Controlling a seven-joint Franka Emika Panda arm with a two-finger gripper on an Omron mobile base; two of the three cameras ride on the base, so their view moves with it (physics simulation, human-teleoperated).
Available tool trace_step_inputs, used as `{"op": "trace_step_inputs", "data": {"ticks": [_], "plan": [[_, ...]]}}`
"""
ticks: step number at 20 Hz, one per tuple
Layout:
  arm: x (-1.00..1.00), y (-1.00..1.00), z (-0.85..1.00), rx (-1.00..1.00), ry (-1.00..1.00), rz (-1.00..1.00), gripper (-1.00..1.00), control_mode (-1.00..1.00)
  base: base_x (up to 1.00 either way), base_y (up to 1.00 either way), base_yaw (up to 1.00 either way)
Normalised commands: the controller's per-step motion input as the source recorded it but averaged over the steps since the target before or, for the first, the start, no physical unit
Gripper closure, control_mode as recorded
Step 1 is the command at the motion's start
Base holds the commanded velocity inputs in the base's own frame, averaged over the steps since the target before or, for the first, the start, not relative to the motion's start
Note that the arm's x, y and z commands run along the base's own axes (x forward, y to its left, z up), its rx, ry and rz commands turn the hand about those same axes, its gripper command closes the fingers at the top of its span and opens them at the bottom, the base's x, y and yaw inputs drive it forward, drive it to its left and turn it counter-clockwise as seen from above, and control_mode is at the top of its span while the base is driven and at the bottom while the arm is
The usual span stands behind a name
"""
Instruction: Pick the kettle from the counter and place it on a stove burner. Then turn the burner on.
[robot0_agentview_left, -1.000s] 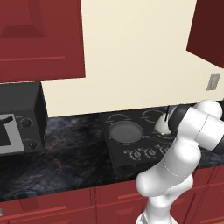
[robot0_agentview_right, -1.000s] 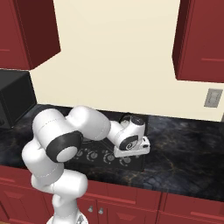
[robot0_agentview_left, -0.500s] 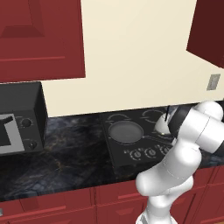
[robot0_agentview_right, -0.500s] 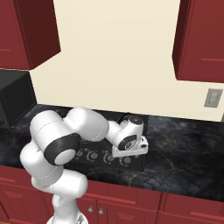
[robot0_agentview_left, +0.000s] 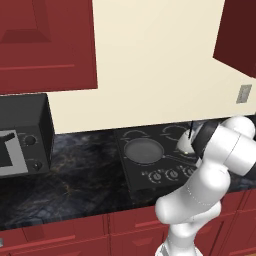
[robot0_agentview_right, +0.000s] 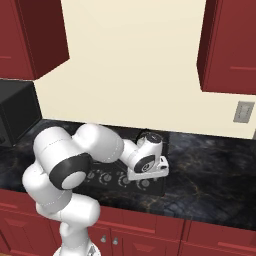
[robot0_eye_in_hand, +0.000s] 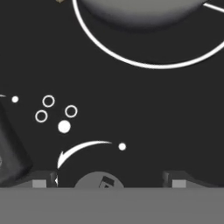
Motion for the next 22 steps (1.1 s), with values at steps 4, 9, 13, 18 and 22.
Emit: {"op": "trace_step_inputs", "data": {"ticks": [4,9,13,18,22], "plan": [[0.00,0.00,-0.19,0.00,0.03,0.00,-1.00,-1.00,0.00,0.00,0.00],[0.00,0.00,-0.10,0.00,0.02,0.00,1.00,-1.00,0.00,0.00,0.00],[-0.03,0.00,0.00,0.00,0.00,0.00,1.00,-1.00,0.00,0.00,0.00],[-0.45,0.01,0.00,0.00,0.00,0.00,1.00,-1.00,0.00,0.00,0.00],[-0.52,0.10,0.00,0.00,0.00,0.16,1.00,-1.00,0.00,0.00,0.00]]}}
